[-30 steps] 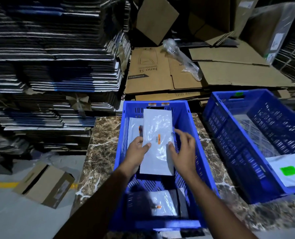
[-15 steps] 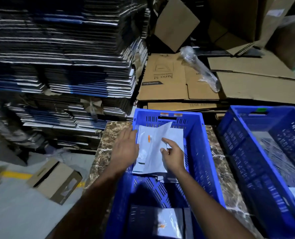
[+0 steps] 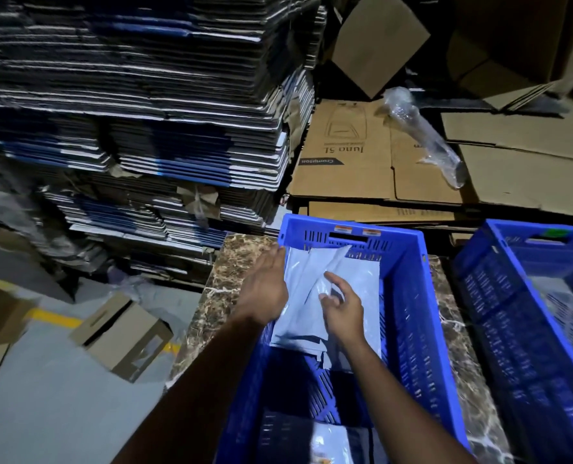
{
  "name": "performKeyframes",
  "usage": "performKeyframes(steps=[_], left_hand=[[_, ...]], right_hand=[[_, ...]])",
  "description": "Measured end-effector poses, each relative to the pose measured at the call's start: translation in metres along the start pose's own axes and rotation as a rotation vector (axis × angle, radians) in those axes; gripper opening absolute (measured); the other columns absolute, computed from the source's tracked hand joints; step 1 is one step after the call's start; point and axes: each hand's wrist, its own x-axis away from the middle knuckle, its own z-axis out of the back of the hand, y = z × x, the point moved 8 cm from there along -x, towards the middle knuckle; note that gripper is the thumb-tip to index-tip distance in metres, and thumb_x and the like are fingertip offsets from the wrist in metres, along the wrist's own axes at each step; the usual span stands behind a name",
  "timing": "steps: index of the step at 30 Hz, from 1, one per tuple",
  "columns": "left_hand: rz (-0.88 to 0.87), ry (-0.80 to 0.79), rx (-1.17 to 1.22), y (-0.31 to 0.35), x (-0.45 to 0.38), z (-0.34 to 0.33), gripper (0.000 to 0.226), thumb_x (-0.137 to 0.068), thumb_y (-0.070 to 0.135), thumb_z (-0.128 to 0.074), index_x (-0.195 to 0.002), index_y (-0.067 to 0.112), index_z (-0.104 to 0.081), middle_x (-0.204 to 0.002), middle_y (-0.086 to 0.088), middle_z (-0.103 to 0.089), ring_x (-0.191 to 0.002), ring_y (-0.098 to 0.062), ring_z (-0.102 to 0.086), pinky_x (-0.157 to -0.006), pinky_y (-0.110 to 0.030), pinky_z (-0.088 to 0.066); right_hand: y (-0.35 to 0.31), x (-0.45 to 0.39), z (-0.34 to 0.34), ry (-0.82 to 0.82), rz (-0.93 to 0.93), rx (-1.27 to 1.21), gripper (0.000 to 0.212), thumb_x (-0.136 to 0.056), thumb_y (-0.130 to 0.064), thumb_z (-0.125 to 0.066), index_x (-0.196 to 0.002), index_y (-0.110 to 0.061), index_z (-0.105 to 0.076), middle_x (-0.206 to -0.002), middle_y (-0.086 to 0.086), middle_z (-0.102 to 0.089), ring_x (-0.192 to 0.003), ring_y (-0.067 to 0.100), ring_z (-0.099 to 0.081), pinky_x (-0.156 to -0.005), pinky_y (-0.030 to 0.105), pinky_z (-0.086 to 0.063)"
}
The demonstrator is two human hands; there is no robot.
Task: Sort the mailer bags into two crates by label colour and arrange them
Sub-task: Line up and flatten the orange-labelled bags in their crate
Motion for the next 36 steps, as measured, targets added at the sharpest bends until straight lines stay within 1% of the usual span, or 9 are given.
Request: performKeyframes(steps=[4, 8, 12, 15, 19, 23, 28, 33, 36], left_hand=[[0.003, 0.034, 0.048, -0.005, -0.003, -0.004, 0.07, -0.094, 0.005, -0.035, -0.159, 0.015, -0.01, -0.167, -0.001, -0.007, -0.153, -0.017, -0.006, -0.117, -0.021, 0.005], [0.002, 0.029, 0.074, -0.006, -0.002, -0.005, 0.068, -0.095, 0.005, -0.034, -0.159, 0.016, -0.013, -0.166, 0.0, -0.009, -0.152, -0.017, -0.007, -0.116, -0.021, 0.004], [-0.009, 0.047, 0.07, -0.005, -0.002, -0.002, 0.067, -0.095, 0.004, -0.034, -0.159, 0.015, -0.014, -0.166, -0.001, -0.009, -0.152, -0.017, -0.007, -0.114, -0.018, 0.007], [-0.004, 0.065, 0.089, -0.006, -0.001, 0.0, 0.067, -0.095, 0.005, -0.035, -0.158, 0.016, -0.015, -0.166, 0.001, -0.011, -0.152, -0.016, -0.009, -0.114, -0.017, 0.006], [0.015, 0.06, 0.097, -0.006, -0.003, 0.0, 0.067, -0.096, 0.006, -0.034, -0.159, 0.02, -0.014, -0.166, 0.004, -0.009, -0.152, -0.012, -0.008, -0.115, -0.019, 0.005], [0.011, 0.057, 0.09, -0.003, -0.004, 0.002, 0.064, -0.1, 0.013, -0.036, -0.159, 0.02, -0.012, -0.166, 0.004, -0.006, -0.152, -0.013, -0.006, -0.115, -0.02, 0.005], [-0.079, 0.127, 0.135, -0.003, -0.003, 0.004, 0.058, -0.102, 0.013, -0.036, -0.157, 0.011, -0.017, -0.165, -0.004, -0.013, -0.151, -0.011, -0.01, -0.111, -0.012, 0.014], [-0.174, 0.118, 0.185, -0.005, 0.003, -0.002, 0.061, -0.092, 0.021, -0.033, -0.147, -0.004, -0.039, -0.153, -0.02, -0.038, -0.145, -0.024, -0.032, -0.123, -0.039, -0.022], [-0.157, 0.115, 0.186, -0.007, 0.002, -0.003, 0.064, -0.09, 0.024, -0.031, -0.149, -0.001, -0.036, -0.155, -0.019, -0.035, -0.147, -0.025, -0.029, -0.122, -0.043, -0.025]], right_hand=[[0.002, 0.003, -0.002, -0.056, -0.015, -0.066, 0.042, -0.097, -0.007, -0.059, -0.132, -0.029, -0.06, -0.075, 0.004, -0.055, -0.057, 0.021, -0.04, -0.057, 0.022, -0.038], [0.01, 0.004, -0.012, -0.075, 0.061, 0.439, 0.039, -0.094, -0.016, -0.062, -0.134, -0.015, -0.06, -0.13, 0.006, -0.059, -0.12, 0.025, -0.057, -0.096, 0.019, -0.036], [-0.012, 0.002, -0.023, -0.083, 0.128, 0.833, 0.027, -0.099, -0.033, -0.046, -0.121, -0.024, -0.06, -0.144, 0.012, -0.039, -0.104, 0.036, -0.06, -0.077, 0.038, -0.049], [-0.027, -0.011, -0.033, 0.003, 0.242, 1.11, 0.035, -0.097, -0.041, -0.044, -0.125, -0.022, -0.056, -0.156, 0.016, -0.029, -0.119, 0.036, -0.048, -0.08, 0.044, -0.051], [-0.018, -0.041, -0.069, -0.16, 0.349, 1.184, 0.061, -0.101, -0.04, -0.04, -0.155, -0.016, -0.025, -0.166, 0.013, -0.008, -0.151, 0.037, -0.011, -0.117, 0.056, -0.022], [0.005, -0.057, -0.098, -0.305, 0.269, 1.185, 0.066, -0.105, -0.044, -0.022, -0.159, -0.012, -0.004, -0.167, 0.01, 0.008, -0.153, 0.029, 0.013, -0.123, 0.051, 0.005], [0.018, -0.062, -0.11, -0.33, 0.265, 1.191, 0.083, -0.086, -0.048, 0.009, -0.159, -0.01, -0.001, -0.166, 0.01, 0.008, -0.152, 0.03, 0.017, -0.122, 0.052, 0.009], [0.031, -0.072, -0.114, -0.358, 0.233, 1.223, 0.066, -0.103, -0.043, -0.019, -0.159, -0.013, -0.003, -0.166, 0.009, 0.009, -0.152, 0.03, 0.018, -0.122, 0.053, 0.009], [0.037, -0.075, -0.113, -0.367, 0.213, 1.211, 0.066, -0.104, -0.044, -0.024, -0.16, -0.015, -0.003, -0.166, 0.007, 0.011, -0.152, 0.029, 0.019, -0.122, 0.052, 0.009]])
